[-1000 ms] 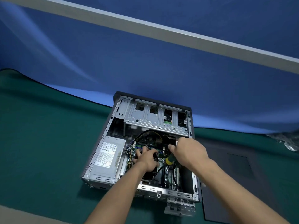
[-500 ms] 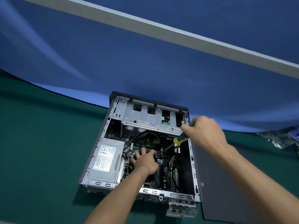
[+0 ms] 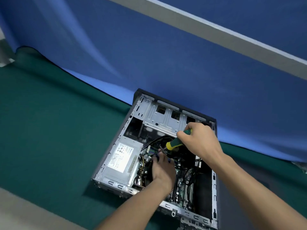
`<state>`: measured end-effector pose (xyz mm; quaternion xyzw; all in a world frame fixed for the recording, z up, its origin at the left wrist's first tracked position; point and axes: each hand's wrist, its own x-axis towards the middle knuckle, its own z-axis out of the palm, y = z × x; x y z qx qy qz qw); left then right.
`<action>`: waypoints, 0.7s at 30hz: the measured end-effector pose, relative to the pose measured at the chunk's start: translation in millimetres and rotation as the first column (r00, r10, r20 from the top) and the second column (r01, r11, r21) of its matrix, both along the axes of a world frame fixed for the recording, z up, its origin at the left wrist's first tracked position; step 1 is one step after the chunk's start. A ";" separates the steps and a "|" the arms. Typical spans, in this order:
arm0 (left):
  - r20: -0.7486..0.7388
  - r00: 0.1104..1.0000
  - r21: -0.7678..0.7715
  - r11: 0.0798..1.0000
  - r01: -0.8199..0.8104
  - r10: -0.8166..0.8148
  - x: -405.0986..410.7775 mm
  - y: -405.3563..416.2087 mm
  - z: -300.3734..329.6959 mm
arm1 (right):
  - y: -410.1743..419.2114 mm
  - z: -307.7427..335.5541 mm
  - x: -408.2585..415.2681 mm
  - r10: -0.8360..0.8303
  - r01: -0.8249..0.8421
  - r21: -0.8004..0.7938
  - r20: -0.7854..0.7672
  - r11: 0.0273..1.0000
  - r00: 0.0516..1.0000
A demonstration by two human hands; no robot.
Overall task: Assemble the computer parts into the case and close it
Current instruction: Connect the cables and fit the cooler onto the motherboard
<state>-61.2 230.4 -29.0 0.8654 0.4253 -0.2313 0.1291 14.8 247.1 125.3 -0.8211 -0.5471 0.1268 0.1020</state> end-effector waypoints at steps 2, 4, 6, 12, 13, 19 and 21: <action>0.028 1.000 -0.042 0.999 -0.012 0.013 -0.4 2.2 2.0 | 3.7 -3.8 -0.5 0.010 -0.009 -0.024 0.019 1.000 1.000; 0.032 0.999 -0.075 0.997 -0.033 0.036 0.2 2.4 3.9 | 5.8 -7.6 -0.9 0.014 -0.013 -0.042 0.024 0.999 1.000; 0.011 1.000 -0.087 0.996 -0.027 0.028 2.1 0.8 5.3 | 6.8 -10.9 -1.7 0.011 -0.010 -0.051 0.028 0.999 1.000; -0.006 1.000 -0.105 0.994 -0.011 0.010 5.0 -0.7 4.8 | 7.6 -15.8 -4.1 0.034 -0.030 -0.083 0.050 0.996 0.998; -0.004 1.000 -0.106 0.994 -0.012 0.012 5.5 -0.5 4.5 | 7.7 -16.2 -4.1 0.033 -0.028 -0.086 0.053 0.996 0.998; 0.010 1.000 -0.109 0.994 -0.024 0.025 4.6 -1.1 5.9 | 7.0 -18.7 -5.6 0.021 -0.015 -0.107 0.053 0.994 0.998; 0.019 0.999 -0.109 0.994 -0.029 0.032 4.4 -1.5 7.7 | 6.8 -20.5 -6.2 0.022 -0.017 -0.100 0.046 0.995 0.999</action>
